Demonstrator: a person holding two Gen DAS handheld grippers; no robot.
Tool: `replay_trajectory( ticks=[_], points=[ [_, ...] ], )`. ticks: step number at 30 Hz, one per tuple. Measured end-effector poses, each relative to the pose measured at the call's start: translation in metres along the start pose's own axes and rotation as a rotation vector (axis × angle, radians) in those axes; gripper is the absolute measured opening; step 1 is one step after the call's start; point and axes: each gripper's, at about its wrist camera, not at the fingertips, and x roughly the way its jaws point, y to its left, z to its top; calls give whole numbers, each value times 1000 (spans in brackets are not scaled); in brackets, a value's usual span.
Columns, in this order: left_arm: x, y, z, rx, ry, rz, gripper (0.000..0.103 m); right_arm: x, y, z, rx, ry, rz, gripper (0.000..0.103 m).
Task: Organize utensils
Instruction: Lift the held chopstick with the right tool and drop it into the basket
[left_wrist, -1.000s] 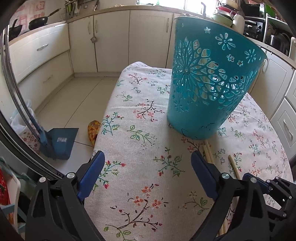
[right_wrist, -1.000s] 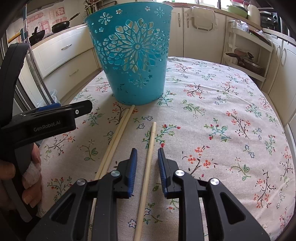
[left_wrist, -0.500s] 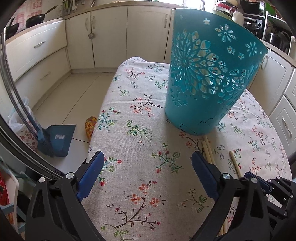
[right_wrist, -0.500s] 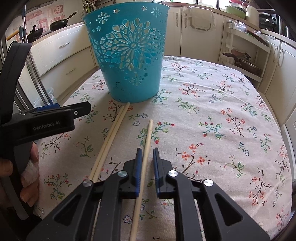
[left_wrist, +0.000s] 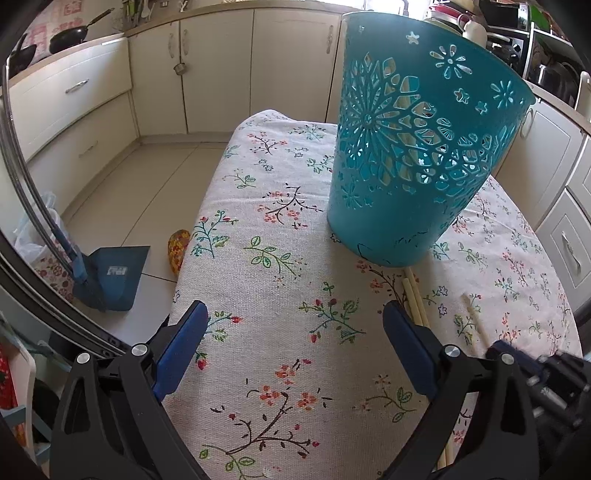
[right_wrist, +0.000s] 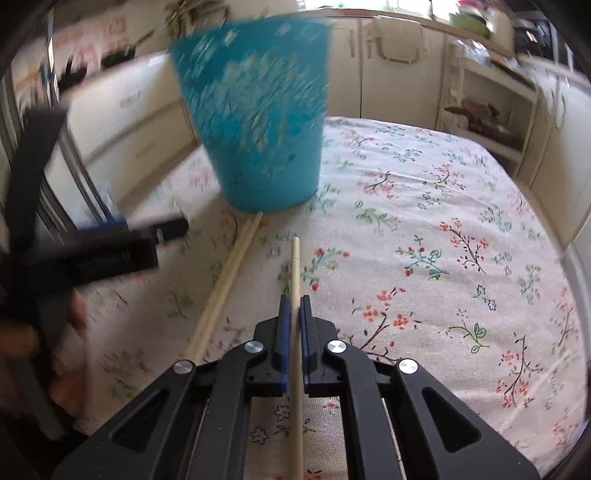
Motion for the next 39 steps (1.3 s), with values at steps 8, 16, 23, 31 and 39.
replay_trajectory(
  ticks=[8, 16, 23, 31, 39],
  points=[
    [2, 0, 0, -1, 3, -3, 92, -68, -22, 45, 187, -225, 174, 6],
    [3, -3, 0, 7, 7, -2, 92, -118, -5, 135, 175, -527, 269, 6],
    [1, -2, 0, 5, 2, -14, 92, -98, 11, 200, 193, -692, 234, 6],
    [1, 0, 0, -1, 0, -33, 92, -34, 10, 205, 201, -576, 156, 7],
    [1, 0, 0, -4, 4, -32, 92, -34, 15, 173, 122, -490, 153, 15]
  ],
)
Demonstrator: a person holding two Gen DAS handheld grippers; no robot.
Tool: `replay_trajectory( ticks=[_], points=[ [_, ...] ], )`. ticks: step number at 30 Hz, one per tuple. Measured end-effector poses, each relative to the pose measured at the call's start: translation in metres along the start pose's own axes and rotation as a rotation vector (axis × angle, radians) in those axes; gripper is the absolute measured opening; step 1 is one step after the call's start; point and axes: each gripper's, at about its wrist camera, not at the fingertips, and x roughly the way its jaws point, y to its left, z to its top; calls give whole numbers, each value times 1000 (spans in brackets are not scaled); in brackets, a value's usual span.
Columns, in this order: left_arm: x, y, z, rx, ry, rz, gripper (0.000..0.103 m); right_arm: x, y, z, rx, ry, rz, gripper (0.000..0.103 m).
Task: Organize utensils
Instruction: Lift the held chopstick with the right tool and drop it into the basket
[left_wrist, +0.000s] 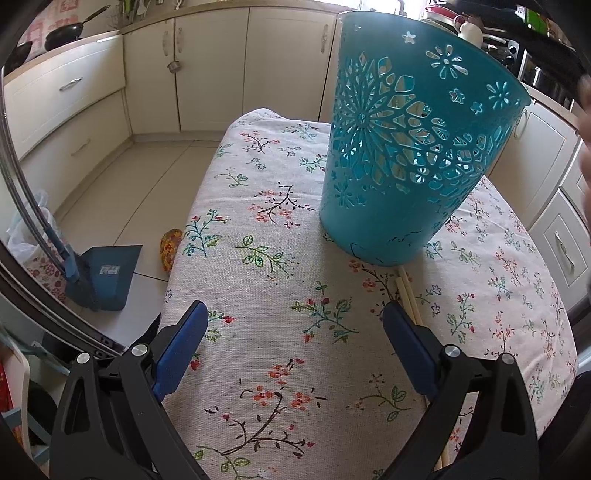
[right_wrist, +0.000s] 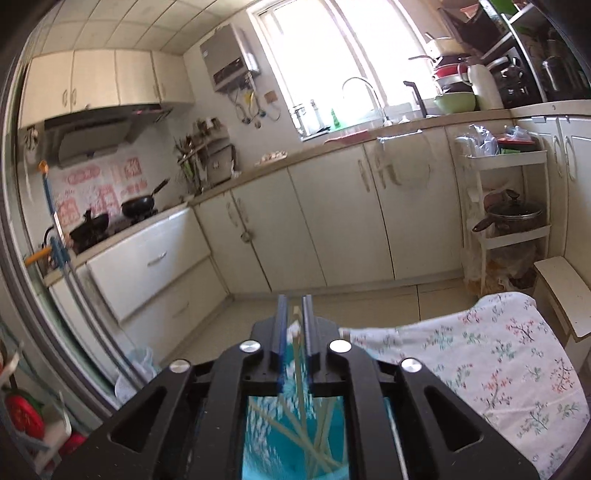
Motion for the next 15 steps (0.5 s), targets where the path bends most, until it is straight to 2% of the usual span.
replay_trajectory(
  ticks=[7, 11, 15],
  points=[
    [1, 0, 0, -2, -1, 8, 92, -54, -10, -37, -35, 26, -22, 24],
    [1, 0, 0, -3, -1, 13, 92, -72, -18, -75, -41, 122, -56, 24],
    [1, 0, 0, -4, -3, 15, 92, -73, -24, -111, -27, 228, -78, 24]
  ],
)
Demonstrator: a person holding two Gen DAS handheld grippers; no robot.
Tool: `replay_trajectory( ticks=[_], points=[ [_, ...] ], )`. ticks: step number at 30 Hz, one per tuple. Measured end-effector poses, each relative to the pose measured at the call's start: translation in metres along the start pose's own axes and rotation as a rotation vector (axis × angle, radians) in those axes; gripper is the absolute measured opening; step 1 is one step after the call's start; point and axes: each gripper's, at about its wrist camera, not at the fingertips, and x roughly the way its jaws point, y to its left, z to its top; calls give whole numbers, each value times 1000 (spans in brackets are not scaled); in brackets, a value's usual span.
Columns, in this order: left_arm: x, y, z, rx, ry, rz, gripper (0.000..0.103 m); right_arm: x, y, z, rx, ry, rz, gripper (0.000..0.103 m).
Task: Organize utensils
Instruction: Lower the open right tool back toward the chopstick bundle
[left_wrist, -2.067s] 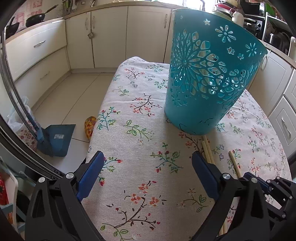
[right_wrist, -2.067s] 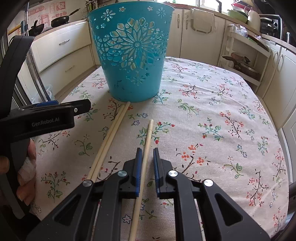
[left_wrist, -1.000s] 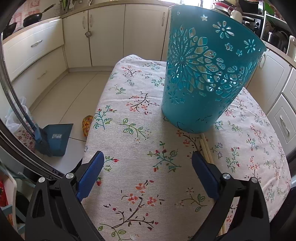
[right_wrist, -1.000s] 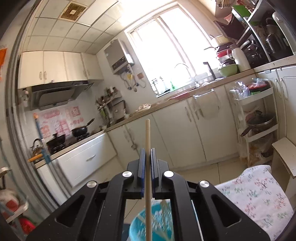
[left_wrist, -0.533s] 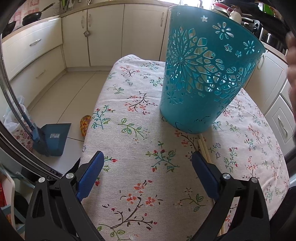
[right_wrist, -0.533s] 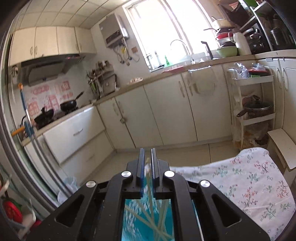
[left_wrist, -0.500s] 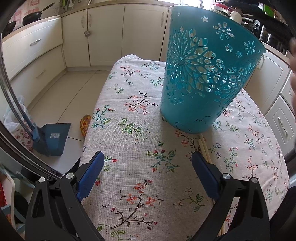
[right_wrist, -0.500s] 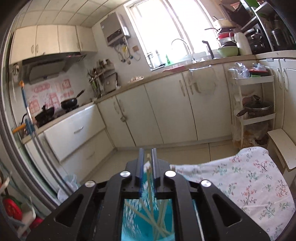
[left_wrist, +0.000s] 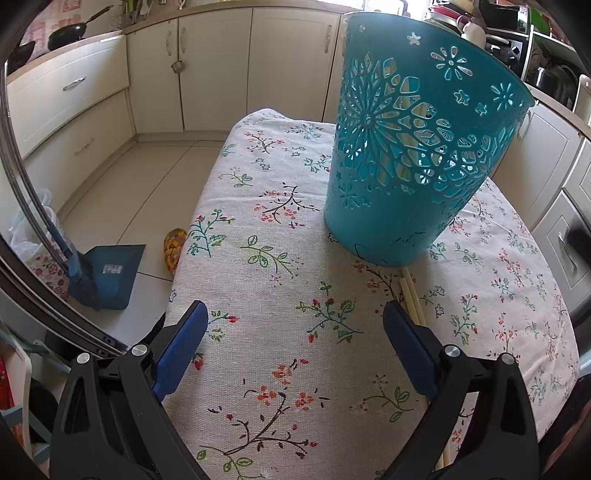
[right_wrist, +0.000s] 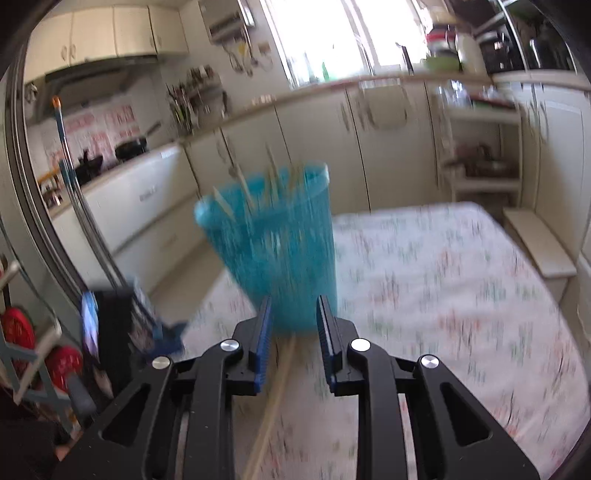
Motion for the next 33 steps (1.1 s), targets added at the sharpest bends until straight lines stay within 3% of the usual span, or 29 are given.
replay_trajectory(
  ticks=[4, 11, 33],
  points=[
    [0, 1, 0, -5, -3, 0, 92, 21, 3, -21, -1, 114, -4, 24],
    [-3, 5, -1, -28, -16, -3, 92, 47, 10, -34, -26, 216, 1, 24],
    [-3, 6, -1, -31, -17, -8, 92, 67, 14, -46, -59, 305, -41, 24]
  ],
)
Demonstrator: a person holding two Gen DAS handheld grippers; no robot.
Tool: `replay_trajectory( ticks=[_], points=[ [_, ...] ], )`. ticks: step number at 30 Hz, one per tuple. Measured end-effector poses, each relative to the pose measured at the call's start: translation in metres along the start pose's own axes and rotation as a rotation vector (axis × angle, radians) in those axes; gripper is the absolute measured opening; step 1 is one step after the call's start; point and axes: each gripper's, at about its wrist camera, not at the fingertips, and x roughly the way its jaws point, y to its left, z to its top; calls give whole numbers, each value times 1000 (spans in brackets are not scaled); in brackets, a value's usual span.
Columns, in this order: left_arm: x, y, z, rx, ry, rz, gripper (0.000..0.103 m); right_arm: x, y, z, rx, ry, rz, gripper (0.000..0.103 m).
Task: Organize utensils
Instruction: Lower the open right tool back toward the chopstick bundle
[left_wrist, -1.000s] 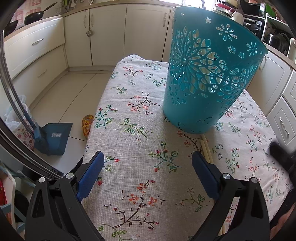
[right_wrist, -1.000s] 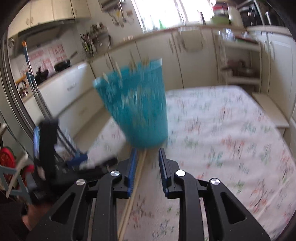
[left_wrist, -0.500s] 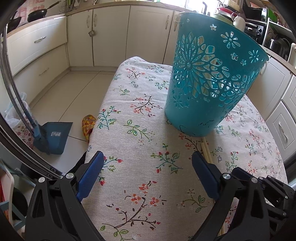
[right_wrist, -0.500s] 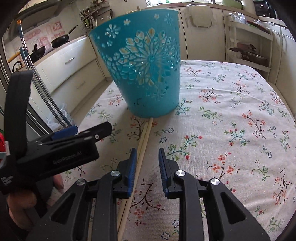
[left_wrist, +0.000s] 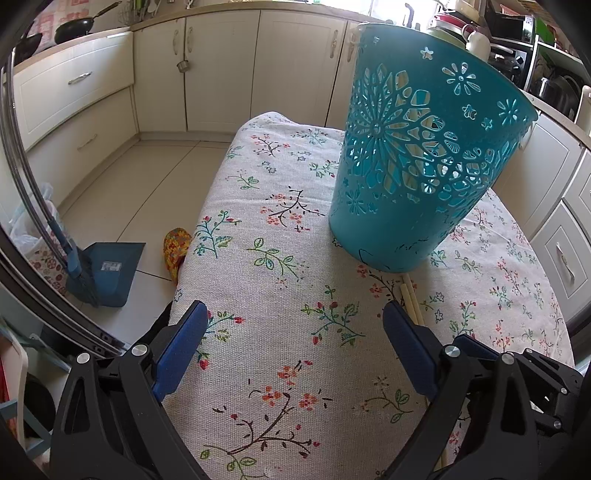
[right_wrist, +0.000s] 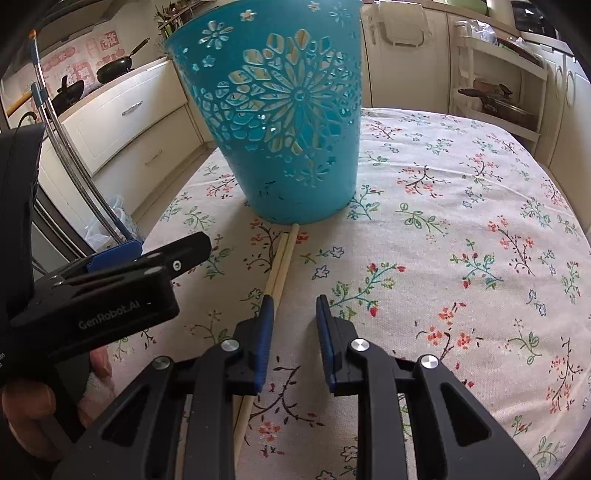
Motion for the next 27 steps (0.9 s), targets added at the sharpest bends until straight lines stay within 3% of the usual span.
replay_trajectory(
  ticks=[12, 20, 27],
  points=[
    [1, -1, -1, 4, 3, 3, 92, 4, 9, 4, -53, 11, -74, 23],
    [2, -3, -1, 5, 6, 5, 92, -4, 6, 6, -23, -22, -28, 23],
    [3, -2, -1, 1, 7, 6, 92, 6, 10, 4, -31, 4, -15, 23]
  ],
)
